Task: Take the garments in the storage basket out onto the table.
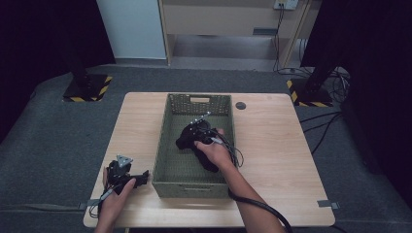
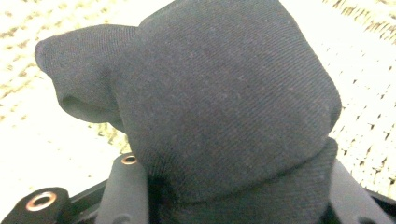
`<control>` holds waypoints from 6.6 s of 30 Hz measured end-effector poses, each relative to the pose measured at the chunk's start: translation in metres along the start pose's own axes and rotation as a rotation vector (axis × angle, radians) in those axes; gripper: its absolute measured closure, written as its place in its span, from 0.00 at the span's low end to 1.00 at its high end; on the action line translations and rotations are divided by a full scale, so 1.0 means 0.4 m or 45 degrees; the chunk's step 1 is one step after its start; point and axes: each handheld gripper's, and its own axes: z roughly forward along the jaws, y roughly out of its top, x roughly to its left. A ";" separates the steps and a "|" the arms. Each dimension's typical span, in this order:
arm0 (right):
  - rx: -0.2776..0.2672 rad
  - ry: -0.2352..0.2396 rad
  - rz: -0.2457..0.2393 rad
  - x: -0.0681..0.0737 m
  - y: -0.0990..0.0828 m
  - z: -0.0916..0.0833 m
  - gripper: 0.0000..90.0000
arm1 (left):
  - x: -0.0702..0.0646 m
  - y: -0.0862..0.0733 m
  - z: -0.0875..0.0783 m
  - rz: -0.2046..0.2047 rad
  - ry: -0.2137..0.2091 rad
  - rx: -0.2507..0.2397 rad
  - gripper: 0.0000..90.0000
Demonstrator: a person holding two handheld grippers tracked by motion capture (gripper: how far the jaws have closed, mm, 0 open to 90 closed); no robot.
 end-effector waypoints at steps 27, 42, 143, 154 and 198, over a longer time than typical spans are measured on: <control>-0.226 0.050 0.016 -0.007 0.011 -0.212 0.63 | 0.000 0.000 0.000 0.000 0.000 0.000 0.00; -0.276 0.059 -0.006 -0.011 0.045 -0.288 0.63 | 0.000 0.000 0.000 0.000 0.000 0.000 0.00; -0.365 -0.127 0.239 -0.375 -0.172 -0.532 0.63 | 0.000 0.000 0.000 -0.001 0.001 0.000 0.00; -0.342 -0.130 0.291 -0.419 -0.209 -0.471 0.63 | 0.000 0.000 0.000 -0.002 0.001 0.000 0.00; -0.211 -0.177 0.379 -0.476 -0.302 -0.275 0.62 | 0.000 0.000 0.000 -0.001 0.001 0.000 0.00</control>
